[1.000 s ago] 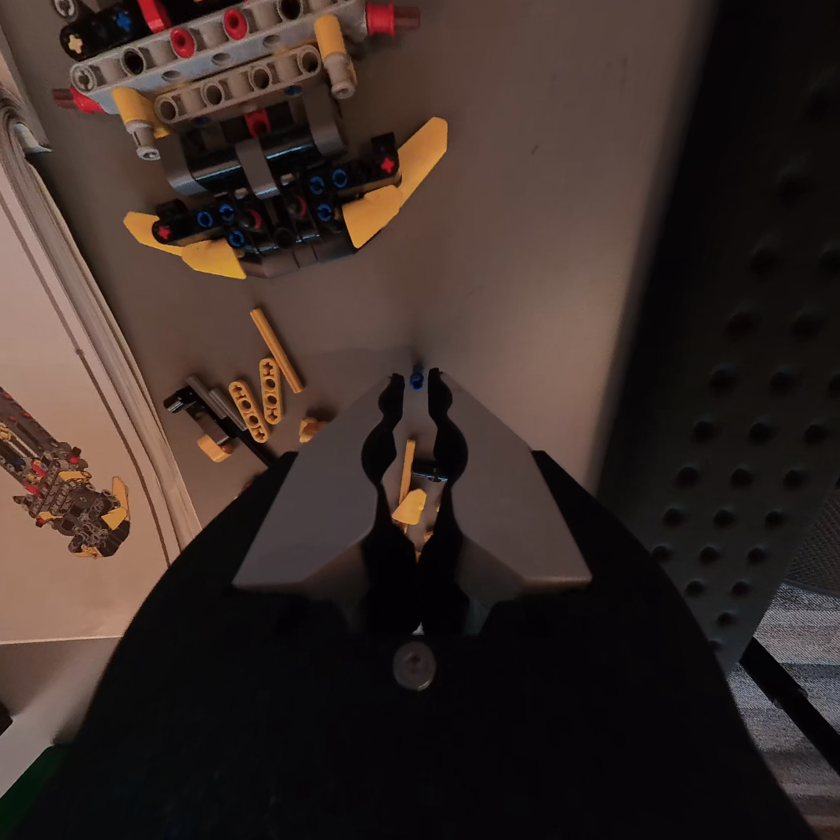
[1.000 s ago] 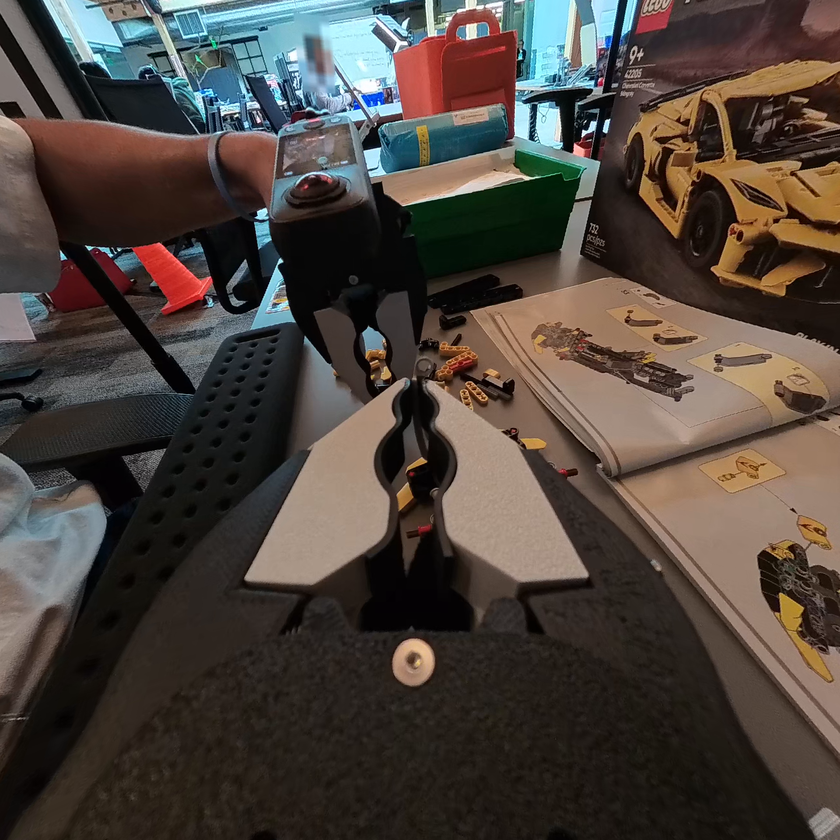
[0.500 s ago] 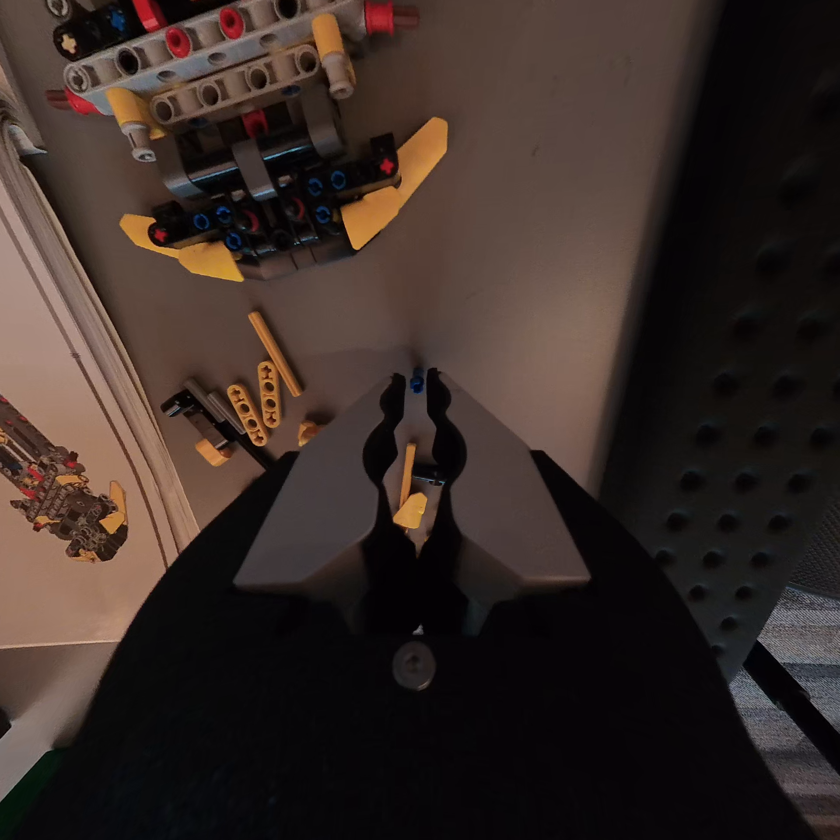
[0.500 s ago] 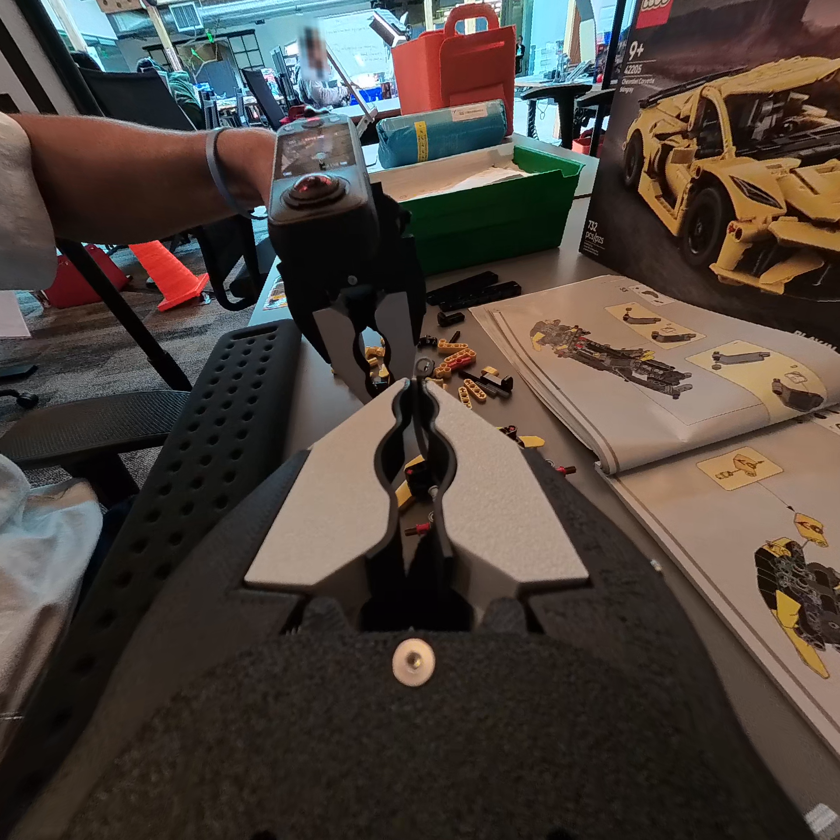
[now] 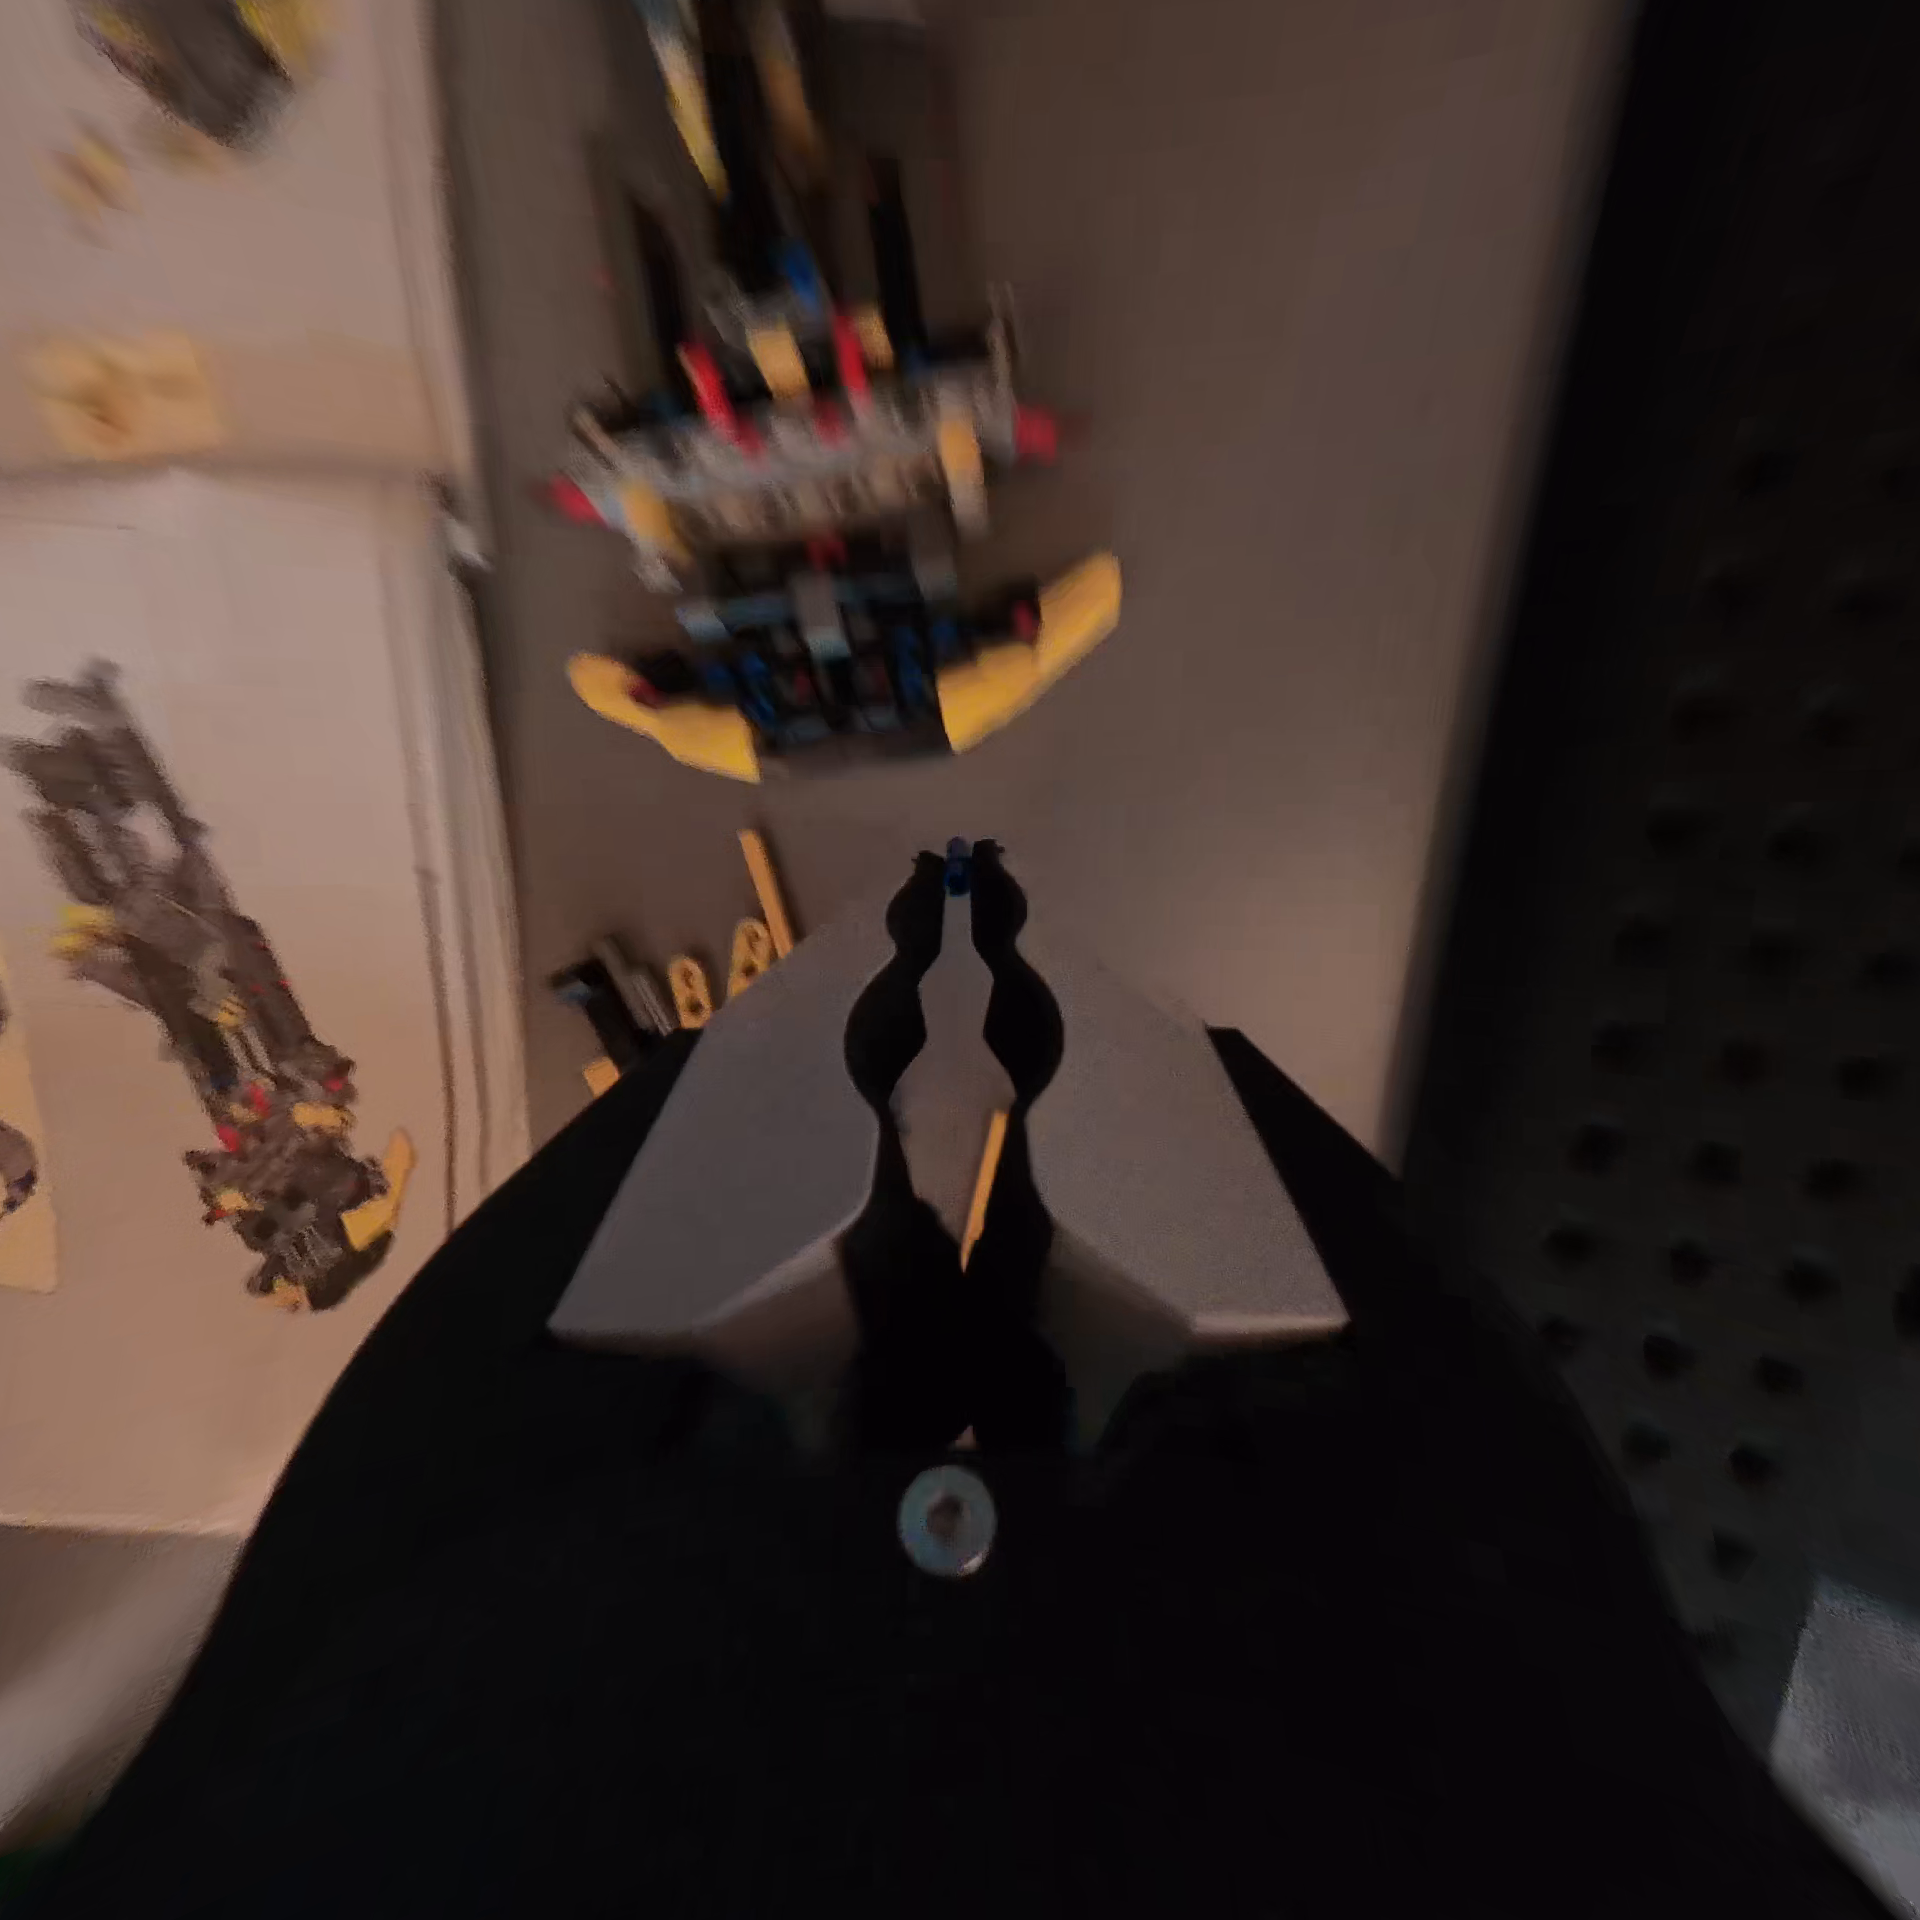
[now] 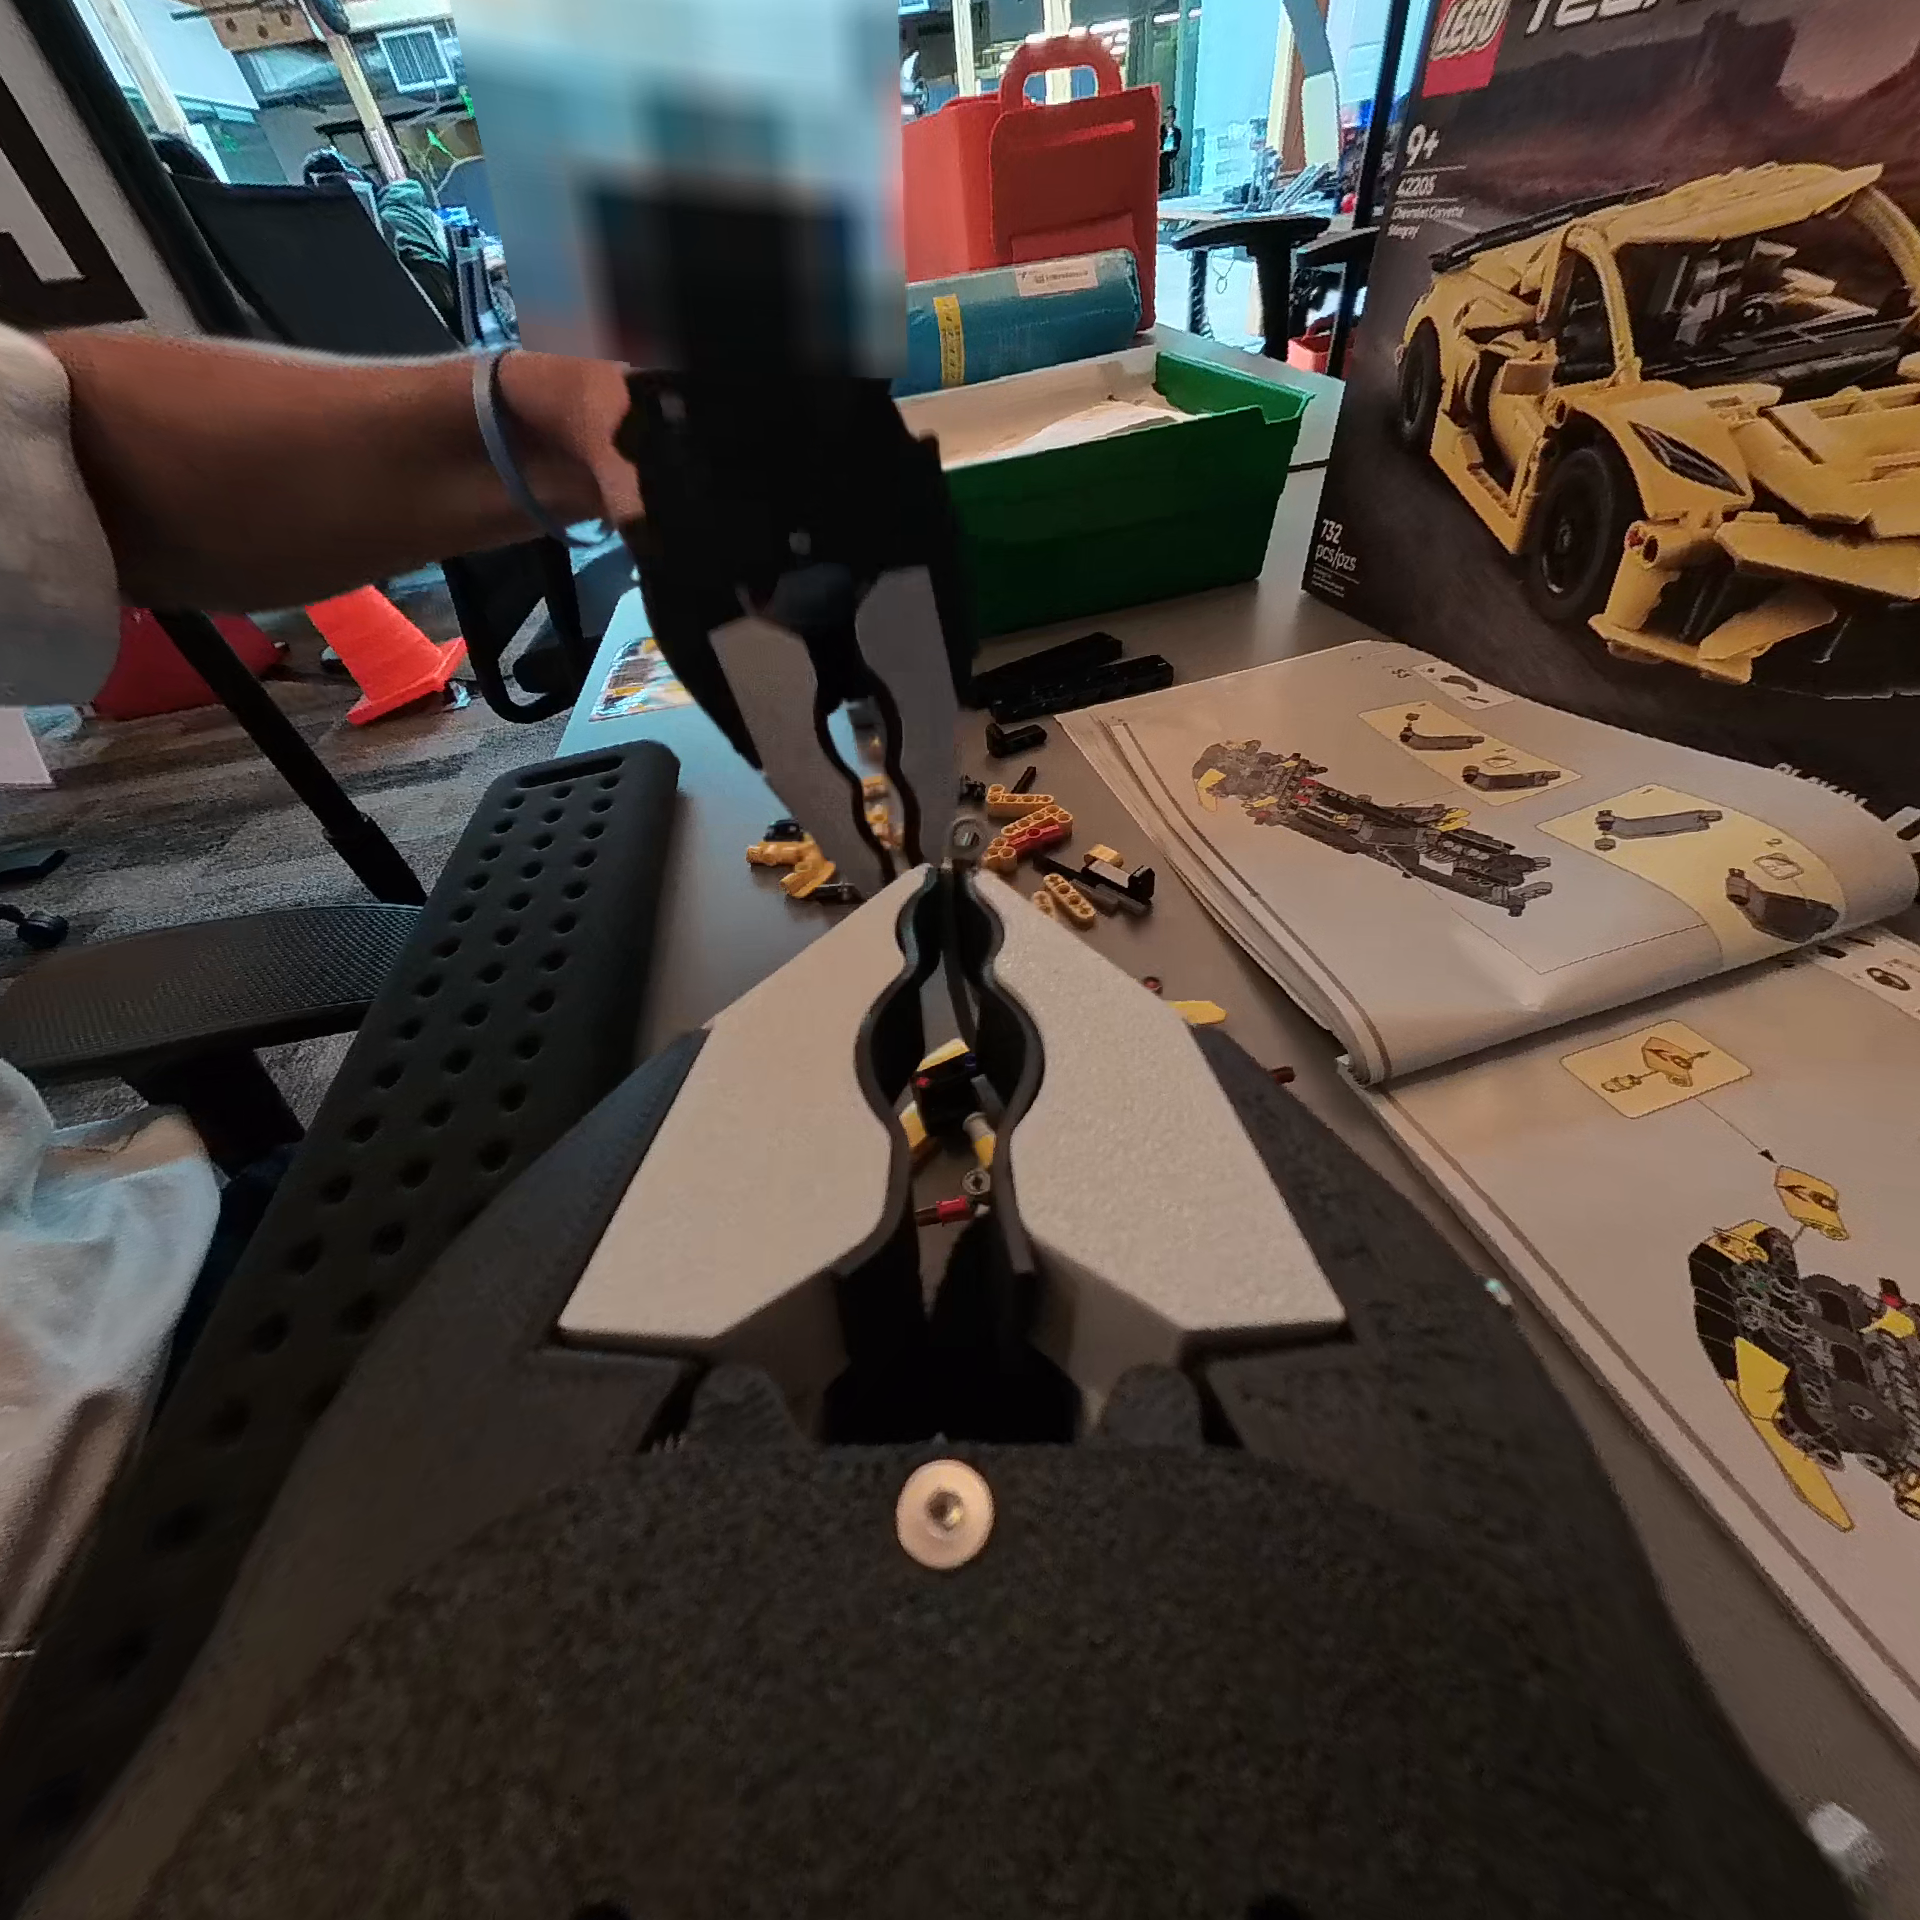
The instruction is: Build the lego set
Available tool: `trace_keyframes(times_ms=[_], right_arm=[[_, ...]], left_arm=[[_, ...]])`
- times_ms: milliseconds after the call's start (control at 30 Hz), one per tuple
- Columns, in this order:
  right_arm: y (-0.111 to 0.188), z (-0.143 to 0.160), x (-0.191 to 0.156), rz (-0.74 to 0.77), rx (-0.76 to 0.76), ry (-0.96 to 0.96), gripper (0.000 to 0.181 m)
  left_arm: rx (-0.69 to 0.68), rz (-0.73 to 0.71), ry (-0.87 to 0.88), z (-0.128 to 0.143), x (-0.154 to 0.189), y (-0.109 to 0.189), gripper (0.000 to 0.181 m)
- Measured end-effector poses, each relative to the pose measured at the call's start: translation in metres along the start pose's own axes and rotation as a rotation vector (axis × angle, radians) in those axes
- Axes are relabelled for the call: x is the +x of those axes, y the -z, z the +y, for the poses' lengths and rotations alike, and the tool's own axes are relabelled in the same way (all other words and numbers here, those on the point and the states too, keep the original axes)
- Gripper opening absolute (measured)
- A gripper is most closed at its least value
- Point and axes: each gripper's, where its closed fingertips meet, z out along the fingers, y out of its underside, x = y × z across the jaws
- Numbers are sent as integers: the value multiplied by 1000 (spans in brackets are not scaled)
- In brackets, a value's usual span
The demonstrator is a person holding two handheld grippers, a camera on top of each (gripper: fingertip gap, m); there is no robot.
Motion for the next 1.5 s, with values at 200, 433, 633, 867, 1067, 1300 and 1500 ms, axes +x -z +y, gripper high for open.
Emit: trace_keyframes(times_ms=[200, 433, 633, 867, 1067, 1300, 1500], right_arm=[[15, 7, 28, 160, -94, 158, 1], [19, 17, 46, 342, -218, 428, 2], [17, 1, 39, 309, -108, 378, 1], [29, -38, 5, -47, 210, -31, 0], [31, -48, 1, -125, 298, -133, 0], [33, -48, 1, -162, 316, -180, 0], [33, -49, -1, -212, 335, -241, 0]], left_arm=[[667, 48, 133, -114, -24, 62, 2], [630, 51, 64, -136, -21, 39, 3], [666, -2, 161, -131, -32, 49, 2], [1143, 304, 283, -145, -21, 77, 3], [1279, 343, 296, -154, -13, 84, 3], [1286, 312, 291, -160, -11, 79, 3], [1257, 265, 250, -157, -9, 79, 3]])
